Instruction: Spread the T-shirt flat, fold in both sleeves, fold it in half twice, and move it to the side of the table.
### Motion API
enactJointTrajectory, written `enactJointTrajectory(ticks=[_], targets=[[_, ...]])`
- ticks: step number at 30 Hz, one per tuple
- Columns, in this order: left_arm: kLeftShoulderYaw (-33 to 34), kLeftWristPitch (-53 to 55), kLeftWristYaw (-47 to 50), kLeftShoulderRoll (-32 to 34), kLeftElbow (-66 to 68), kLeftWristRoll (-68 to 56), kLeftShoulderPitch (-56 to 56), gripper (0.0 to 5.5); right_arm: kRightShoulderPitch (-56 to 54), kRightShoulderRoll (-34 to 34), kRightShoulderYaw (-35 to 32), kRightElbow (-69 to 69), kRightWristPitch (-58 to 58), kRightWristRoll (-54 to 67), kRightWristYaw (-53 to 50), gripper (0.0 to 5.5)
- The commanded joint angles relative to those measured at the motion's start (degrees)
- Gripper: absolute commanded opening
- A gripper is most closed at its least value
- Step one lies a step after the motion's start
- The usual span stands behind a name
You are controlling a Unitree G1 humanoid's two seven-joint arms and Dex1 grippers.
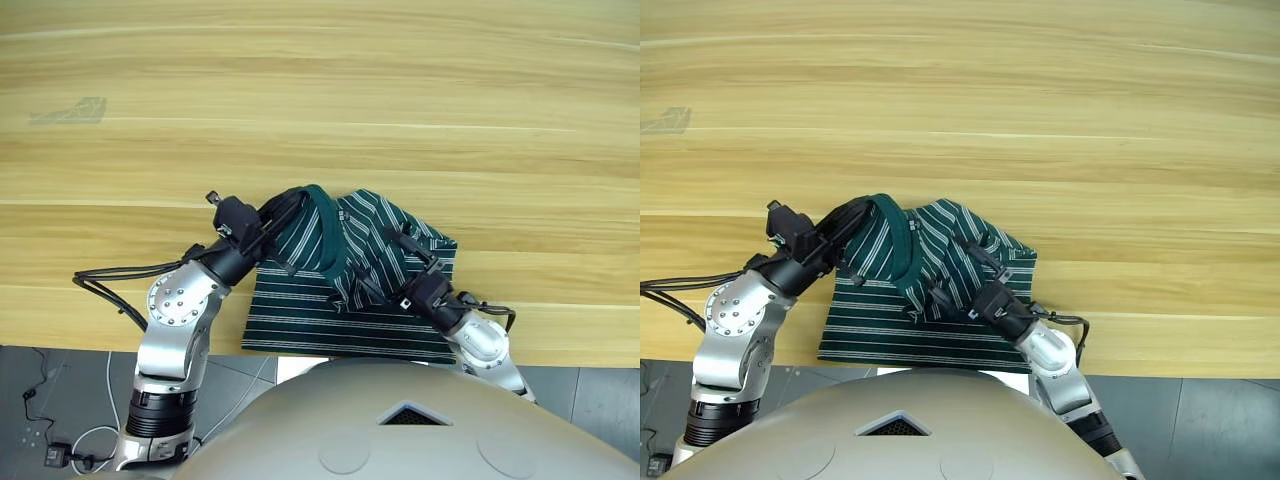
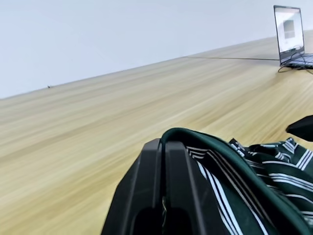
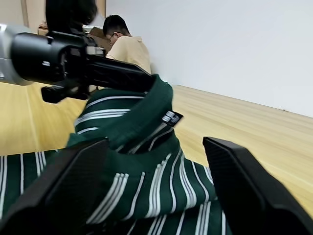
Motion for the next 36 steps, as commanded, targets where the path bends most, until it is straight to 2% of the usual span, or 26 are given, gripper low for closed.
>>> enactJointTrajectory(ticks=[1,12,20,29,36], targets=[[-1.0,0.6,0.5,-0.6,0.9,1.2,-0.9,0.01,-0.8,0.5,1.2,-0.3,1.9,-0.9,0.1,3.58],[-4.2,0.5,1.8,-2.5,1.9,4.1,-4.2,0.01,-1.8,1.4,3.8,-2.3,11.1,-1.6,-0.3,3.58],[-7.3,-0.6,2.4,-4.1,4.9,7.0,-7.6,0.01,-1.4,1.8,3.3,-10.6,19.9,4.0,0.1,3.58],[-8.6,-1.4,3.9,-5.7,4.7,8.5,-9.1,0.01,-0.6,0.7,4.7,-13.4,24.3,4.2,1.1,3.58],[-10.4,-0.7,3.9,-7.4,2.6,7.7,-10.4,0.01,-0.8,-0.6,5.4,-11.7,25.1,-1.1,-0.7,3.58]])
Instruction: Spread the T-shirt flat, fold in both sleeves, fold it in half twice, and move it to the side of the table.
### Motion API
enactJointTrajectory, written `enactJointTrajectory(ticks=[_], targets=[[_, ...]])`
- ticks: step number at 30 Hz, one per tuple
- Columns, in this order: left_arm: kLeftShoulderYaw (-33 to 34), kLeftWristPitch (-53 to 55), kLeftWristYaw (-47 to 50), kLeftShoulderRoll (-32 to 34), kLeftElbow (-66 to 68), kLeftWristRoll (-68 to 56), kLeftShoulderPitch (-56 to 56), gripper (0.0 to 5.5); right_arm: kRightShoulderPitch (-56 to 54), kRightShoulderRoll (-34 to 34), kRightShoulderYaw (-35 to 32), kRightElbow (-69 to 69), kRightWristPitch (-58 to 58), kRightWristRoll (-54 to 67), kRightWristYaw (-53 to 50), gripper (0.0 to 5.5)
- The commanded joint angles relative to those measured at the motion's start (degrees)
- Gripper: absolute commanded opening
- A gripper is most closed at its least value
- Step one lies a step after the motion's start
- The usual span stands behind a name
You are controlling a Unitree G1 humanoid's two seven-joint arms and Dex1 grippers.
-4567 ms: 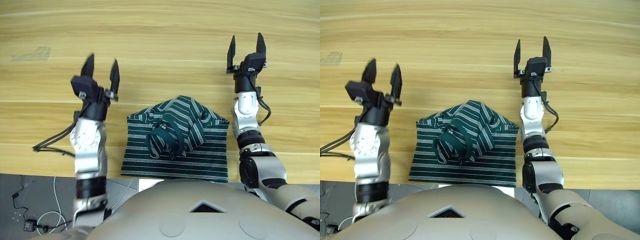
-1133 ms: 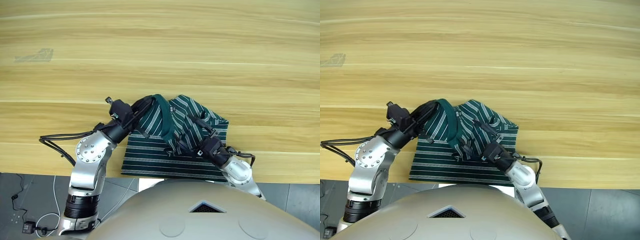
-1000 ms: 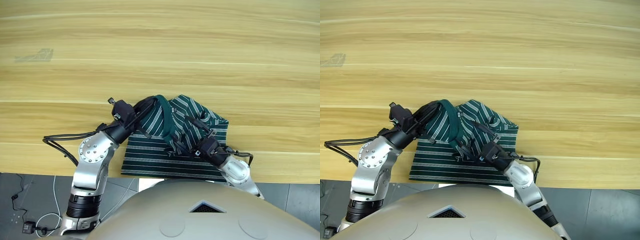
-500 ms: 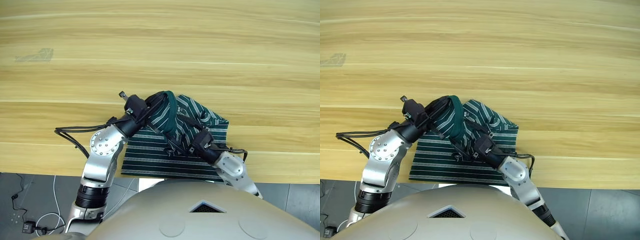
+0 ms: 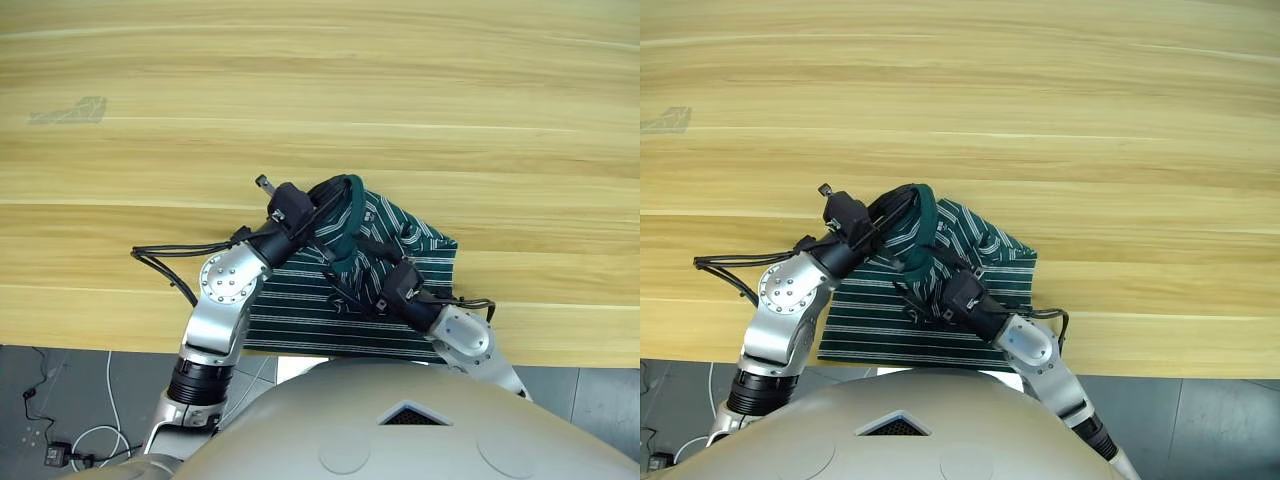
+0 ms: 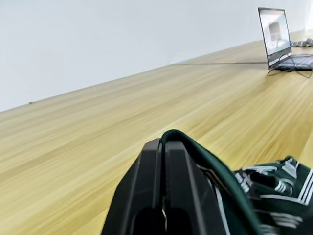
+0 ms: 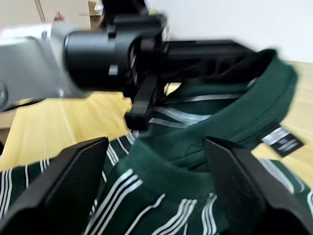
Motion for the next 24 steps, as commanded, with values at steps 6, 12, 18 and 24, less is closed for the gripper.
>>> enactJointTrajectory(ticks=[6,12,18,24], targets=[[-0.5,1.1,0.5,-0.8,-4.1,-0.3,-1.4,0.01,-0.8,-1.3,-0.1,1.4,-0.2,-3.5,-0.9,3.58],[3.0,1.2,1.5,0.0,-4.6,-1.2,0.2,0.00,-1.3,-1.7,-0.5,1.2,-0.6,-3.7,-0.7,2.52],[5.6,0.2,2.7,0.2,-2.6,-0.6,1.8,0.00,-2.0,-1.9,-0.2,1.5,-1.7,-4.3,-0.5,1.47],[7.3,-0.6,3.3,0.8,-0.9,-0.4,4.0,0.00,-2.6,-1.4,-0.5,1.9,-2.3,-4.6,-1.3,0.31]])
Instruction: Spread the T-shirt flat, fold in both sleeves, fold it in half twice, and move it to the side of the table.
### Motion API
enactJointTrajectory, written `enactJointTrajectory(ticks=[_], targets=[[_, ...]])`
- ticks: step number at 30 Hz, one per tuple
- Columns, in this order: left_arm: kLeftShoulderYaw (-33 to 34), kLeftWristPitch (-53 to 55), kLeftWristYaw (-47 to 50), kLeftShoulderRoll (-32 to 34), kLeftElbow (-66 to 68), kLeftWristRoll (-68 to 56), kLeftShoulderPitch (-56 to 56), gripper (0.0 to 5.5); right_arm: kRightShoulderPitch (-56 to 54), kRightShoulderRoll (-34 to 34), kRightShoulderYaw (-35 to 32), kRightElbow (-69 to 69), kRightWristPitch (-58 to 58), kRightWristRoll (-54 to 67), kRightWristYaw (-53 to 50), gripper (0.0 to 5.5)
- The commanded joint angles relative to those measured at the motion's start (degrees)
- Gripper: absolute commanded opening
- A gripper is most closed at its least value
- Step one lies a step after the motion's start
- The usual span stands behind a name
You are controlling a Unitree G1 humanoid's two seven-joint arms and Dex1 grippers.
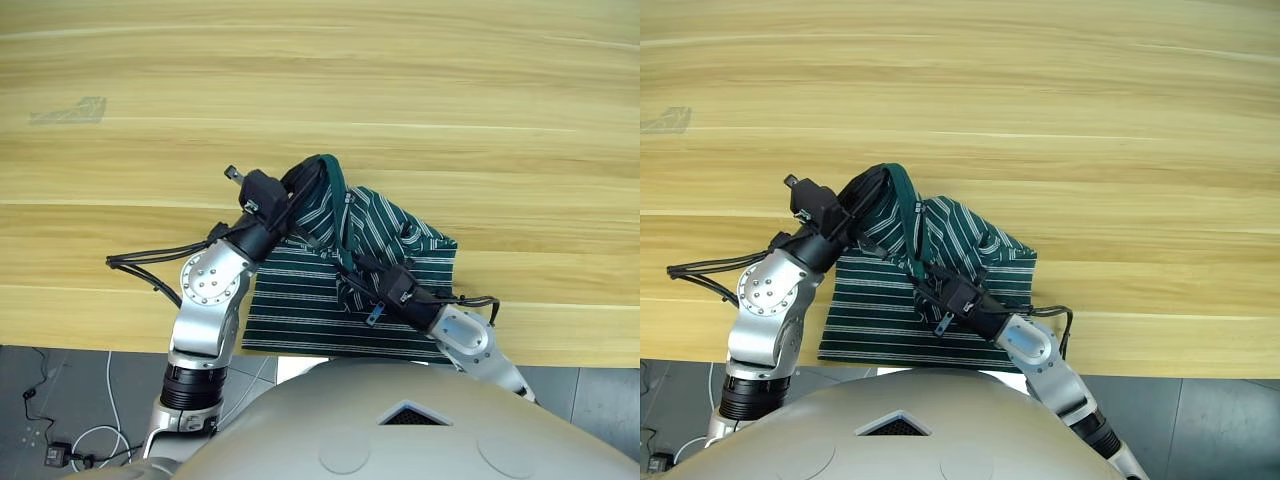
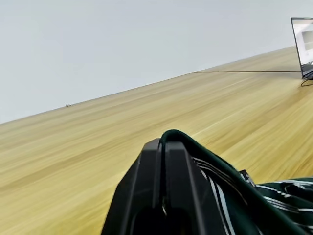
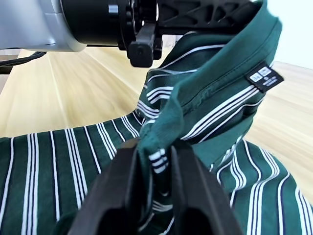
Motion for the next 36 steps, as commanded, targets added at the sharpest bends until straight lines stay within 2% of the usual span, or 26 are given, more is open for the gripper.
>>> enactJointTrajectory(ticks=[1,8,15,18,20,22,26,28,29,32,36], targets=[[1.7,-0.7,0.3,0.8,0.4,0.1,1.5,0.00,-1.1,0.5,-0.6,0.3,-0.3,-0.3,-0.5,0.10],[5.9,-1.5,0.0,2.0,-0.6,-0.9,3.3,0.00,-5.9,1.3,-3.2,1.7,-1.4,-0.6,-1.2,0.02],[9.4,-4.2,-3.6,6.3,-3.3,-2.1,5.1,0.00,-16.6,-2.8,-17.4,3.5,-2.2,1.5,-1.5,0.02],[10.1,-6.7,-6.2,8.9,-2.3,-1.6,2.1,0.00,-22.4,-6.3,-24.2,4.3,-1.6,4.0,0.2,0.02],[10.2,-5.9,-5.9,9.4,0.9,-1.0,-6.4,0.00,-30.0,-7.7,-27.2,8.4,-1.1,6.2,2.1,0.02],[9.1,-3.7,-4.1,8.8,12.2,1.8,-23.0,0.00,-43.2,-7.4,-28.8,23.0,-2.3,6.8,3.5,0.02],[3.6,-5.6,6.2,5.0,56.5,14.5,-66.8,0.00,-77.0,-5.1,-29.5,64.1,-7.5,2.3,-2.2,0.02],[1.7,-6.8,12.3,4.6,71.5,18.9,-82.5,0.00,-89.3,-5.0,-30.3,75.7,-7.9,1.0,-8.2,0.02],[1.6,-7.9,14.7,5.7,74.1,20.2,-87.5,0.00,-92.8,-5.2,-31.2,77.5,-8.7,1.4,-10.1,0.02],[1.8,-14.4,15.1,10.9,69.6,22.3,-92.4,0.00,-94.7,-6.9,-31.7,75.9,-15.5,1.1,-12.3,0.02],[-0.5,-19.2,7.8,13.6,60.7,23.6,-81.5,0.00,-90.7,-7.4,-31.1,75.5,-21.1,0.8,-8.7,0.02]])
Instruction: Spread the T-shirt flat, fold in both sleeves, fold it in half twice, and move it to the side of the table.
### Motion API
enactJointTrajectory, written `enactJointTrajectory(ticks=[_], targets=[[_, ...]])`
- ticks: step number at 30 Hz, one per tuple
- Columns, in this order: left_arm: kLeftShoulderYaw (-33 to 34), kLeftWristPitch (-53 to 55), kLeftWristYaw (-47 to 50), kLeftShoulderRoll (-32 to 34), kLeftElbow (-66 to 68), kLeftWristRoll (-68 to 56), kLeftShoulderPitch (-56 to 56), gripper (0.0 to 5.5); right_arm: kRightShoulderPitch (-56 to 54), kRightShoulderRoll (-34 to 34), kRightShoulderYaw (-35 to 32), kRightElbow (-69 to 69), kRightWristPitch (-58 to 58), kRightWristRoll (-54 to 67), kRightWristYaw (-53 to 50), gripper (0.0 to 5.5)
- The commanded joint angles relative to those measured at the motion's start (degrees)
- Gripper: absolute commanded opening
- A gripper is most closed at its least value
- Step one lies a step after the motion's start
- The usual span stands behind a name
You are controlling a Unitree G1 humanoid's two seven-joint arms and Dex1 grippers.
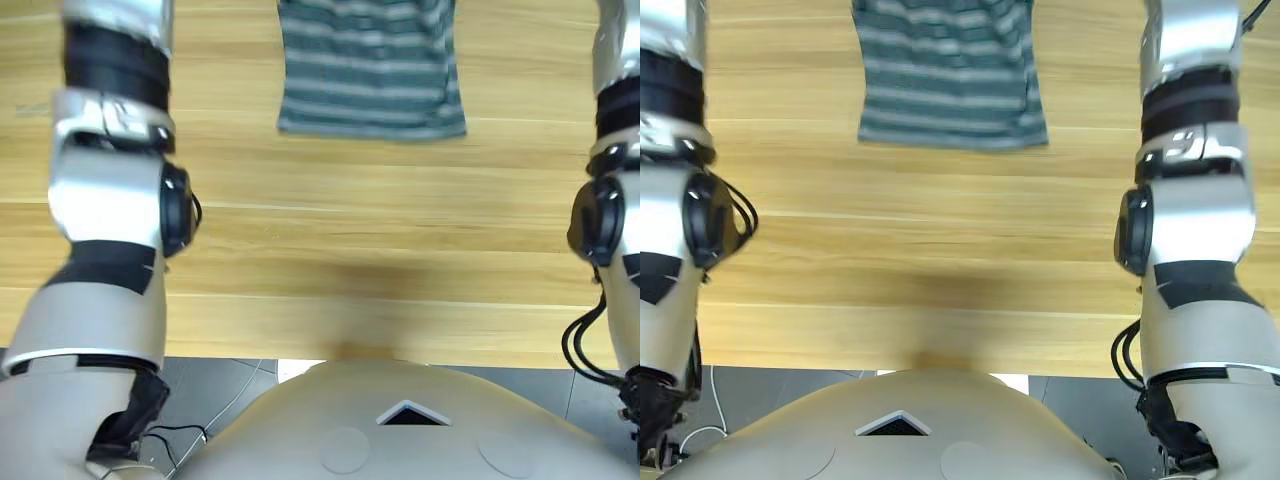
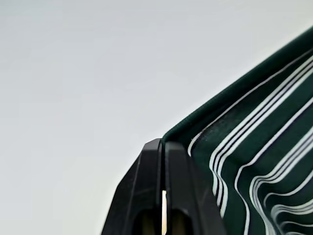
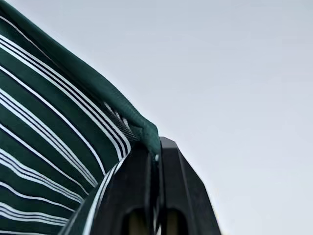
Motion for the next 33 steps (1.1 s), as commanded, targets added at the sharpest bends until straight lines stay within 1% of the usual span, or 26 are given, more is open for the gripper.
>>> enactJointTrajectory(ticks=[1,4,7,9,10,13,16,18,22,25,29,30,33], targets=[[-2.4,-3.8,-5.2,3.7,-7.1,1.5,11.7,0.00,5.9,-1.6,0.3,-0.6,-5.3,-0.9,3.9,0.02],[-7.3,-6.8,-9.9,3.5,-14.5,2.2,26.7,0.00,20.1,-3.7,6.1,-8.9,-8.8,-4.9,11.1,0.02],[-12.6,-9.7,-10.8,3.3,-18.3,4.6,42.4,0.00,36.5,-5.0,10.9,-18.9,-8.6,-6.1,17.5,0.02],[-14.8,-10.4,-11.6,2.8,-20.3,5.3,49.9,0.00,44.9,-5.3,13.5,-25.0,-7.5,-6.6,20.3,0.02],[-15.3,-10.5,-12.0,3.0,-22.1,5.6,52.5,0.00,47.4,-5.5,14.1,-27.7,-6.7,-6.7,21.2,0.02],[-14.0,-10.1,-12.6,5.8,-31.3,7.5,57.3,0.00,50.4,-6.2,13.9,-32.8,-4.2,-6.4,22.4,0.02],[-11.6,-9.9,-15.6,11.2,-47.3,9.8,62.0,0.00,53.5,-7.9,13.1,-38.6,-2.4,-5.9,23.5,0.02],[-9.9,-9.5,-18.5,15.4,-57.1,11.7,65.8,0.00,57.2,-10.7,14.0,-44.8,-2.1,-4.6,27.0,0.02],[-9.6,-6.9,-24.5,21.8,-69.3,13.3,78.3,0.00,68.2,-19.4,17.9,-58.5,1.6,-5.0,36.7,0.02],[-9.0,-6.0,-26.7,24.4,-71.7,15.2,83.7,0.00,72.6,-23.6,17.1,-63.0,5.3,-3.9,39.9,0.02],[-6.9,-4.8,-27.7,26.4,-71.6,17.6,87.4,0.66,77.0,-27.5,16.0,-68.9,10.1,0.0,43.7,0.00],[-6.8,-4.9,-27.7,26.7,-71.3,18.2,87.9,0.83,77.6,-27.9,15.8,-69.7,10.8,0.7,44.2,0.33],[-6.8,-4.6,-28.4,26.5,-71.9,17.2,89.4,1.30,78.0,-27.8,15.2,-71.0,12.9,3.1,45.0,0.83]])
